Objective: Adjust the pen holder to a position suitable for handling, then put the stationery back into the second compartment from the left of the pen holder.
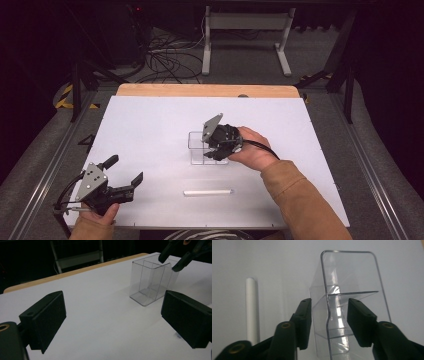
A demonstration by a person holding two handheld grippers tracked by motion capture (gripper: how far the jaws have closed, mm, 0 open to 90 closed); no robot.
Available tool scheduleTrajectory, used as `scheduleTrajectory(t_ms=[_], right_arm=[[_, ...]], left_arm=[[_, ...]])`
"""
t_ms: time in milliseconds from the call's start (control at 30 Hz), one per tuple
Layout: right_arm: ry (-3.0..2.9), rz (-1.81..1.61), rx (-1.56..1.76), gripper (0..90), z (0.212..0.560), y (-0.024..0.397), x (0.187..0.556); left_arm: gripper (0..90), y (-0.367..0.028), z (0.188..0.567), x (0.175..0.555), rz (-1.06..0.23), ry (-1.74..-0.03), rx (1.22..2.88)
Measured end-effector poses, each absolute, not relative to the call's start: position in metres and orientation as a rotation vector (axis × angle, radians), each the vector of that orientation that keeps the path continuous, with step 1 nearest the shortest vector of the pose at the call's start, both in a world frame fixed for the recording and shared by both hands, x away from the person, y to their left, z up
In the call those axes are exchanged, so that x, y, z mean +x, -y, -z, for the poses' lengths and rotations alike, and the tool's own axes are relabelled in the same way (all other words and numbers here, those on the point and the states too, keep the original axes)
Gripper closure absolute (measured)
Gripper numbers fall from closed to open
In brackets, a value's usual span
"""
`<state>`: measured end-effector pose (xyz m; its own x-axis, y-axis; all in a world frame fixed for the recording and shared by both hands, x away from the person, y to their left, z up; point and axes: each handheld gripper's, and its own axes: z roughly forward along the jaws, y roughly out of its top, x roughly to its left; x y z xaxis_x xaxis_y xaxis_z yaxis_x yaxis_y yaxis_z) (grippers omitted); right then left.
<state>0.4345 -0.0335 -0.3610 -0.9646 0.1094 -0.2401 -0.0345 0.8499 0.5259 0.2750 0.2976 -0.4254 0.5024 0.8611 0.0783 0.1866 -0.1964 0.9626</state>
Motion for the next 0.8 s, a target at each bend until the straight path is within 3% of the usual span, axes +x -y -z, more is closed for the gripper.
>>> scheduleTrajectory(t_ms=[100, 333, 800], right_arm=[[-2.755, -0.895, 0.118, 39.8, 0.349, 0.043, 0.429], [-2.710, -1.081, 0.144, 30.5, 0.335, 0.055, 0.417], [-2.689, -1.178, 0.144, 23.2, 0.344, 0.057, 0.384]], left_arm=[[6.6, -0.298, 0.425, 0.275, -0.796, -0.899, 1.685], [6.6, -0.297, 0.425, 0.275, -0.792, -0.900, 1.686], [6.6, -0.296, 0.425, 0.277, -0.790, -0.895, 1.687]])
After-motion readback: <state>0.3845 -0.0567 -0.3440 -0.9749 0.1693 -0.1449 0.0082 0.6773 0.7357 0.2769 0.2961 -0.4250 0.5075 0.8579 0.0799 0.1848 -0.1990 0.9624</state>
